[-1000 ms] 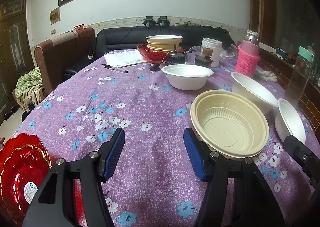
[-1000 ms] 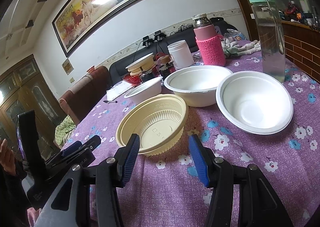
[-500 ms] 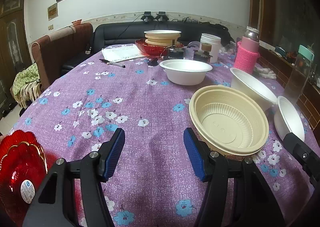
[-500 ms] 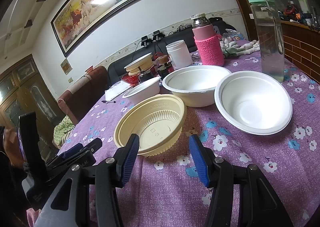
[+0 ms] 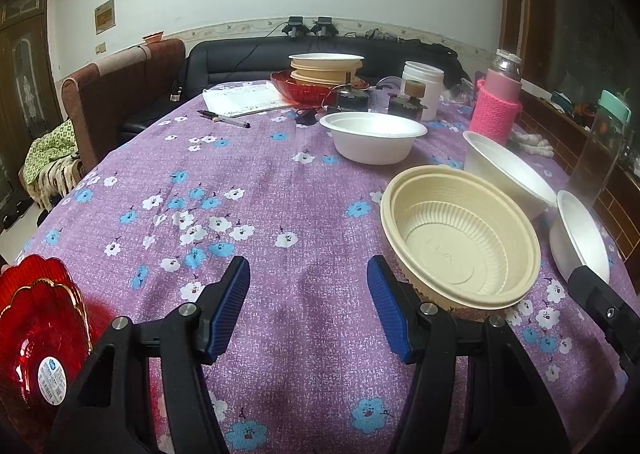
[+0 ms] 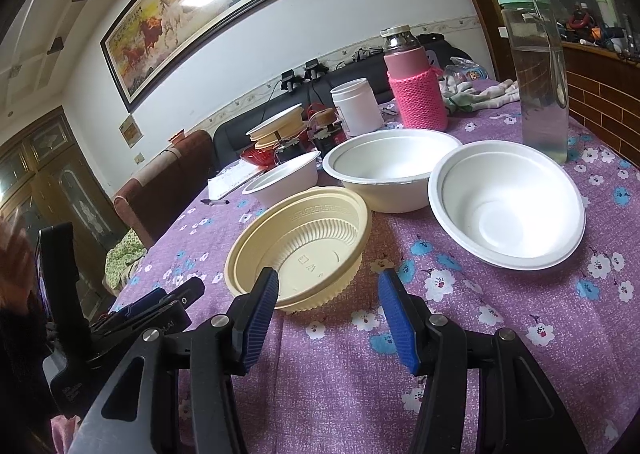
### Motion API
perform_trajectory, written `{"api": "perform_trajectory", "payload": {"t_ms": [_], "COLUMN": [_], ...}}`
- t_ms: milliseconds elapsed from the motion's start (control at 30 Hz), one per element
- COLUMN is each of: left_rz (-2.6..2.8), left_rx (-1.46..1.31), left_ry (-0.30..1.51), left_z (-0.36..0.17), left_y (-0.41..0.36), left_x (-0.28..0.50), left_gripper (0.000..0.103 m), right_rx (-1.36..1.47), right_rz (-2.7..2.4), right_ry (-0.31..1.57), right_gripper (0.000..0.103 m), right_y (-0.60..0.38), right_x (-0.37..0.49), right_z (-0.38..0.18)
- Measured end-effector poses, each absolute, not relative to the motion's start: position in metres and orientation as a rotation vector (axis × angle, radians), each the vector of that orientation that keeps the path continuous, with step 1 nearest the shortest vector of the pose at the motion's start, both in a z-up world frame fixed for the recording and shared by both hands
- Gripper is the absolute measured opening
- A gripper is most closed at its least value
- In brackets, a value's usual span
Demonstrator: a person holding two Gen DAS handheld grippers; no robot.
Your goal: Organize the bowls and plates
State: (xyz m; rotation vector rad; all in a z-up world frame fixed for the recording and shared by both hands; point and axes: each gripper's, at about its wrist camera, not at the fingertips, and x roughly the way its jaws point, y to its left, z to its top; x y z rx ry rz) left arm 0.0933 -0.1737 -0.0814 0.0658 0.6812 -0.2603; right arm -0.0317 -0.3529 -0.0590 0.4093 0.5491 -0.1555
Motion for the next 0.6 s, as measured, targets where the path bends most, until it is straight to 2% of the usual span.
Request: {"api": "perform_trajectory", "payload": {"t_ms": [300,600], "left_rz": [-0.27,-0.298], "left_rx": [0.057,0.053], "left_ry": [0.658,0.458], "left_z": [-0.078,-0.055], "left_y": [-0.172,-0.17], "left_x": [0.09,0.062], "left_gripper": [0.06,0.06], "right_rx": [0.408,0.409], "right_rz": [-0.154,-0.152], "right_ry": [0.545,0.542], "right_gripper": [0.055,0.055], "right_y": [-0.351,-0.352], "right_x": [-0.034,-0.034], "right_z": [-0.058,-0.057]}}
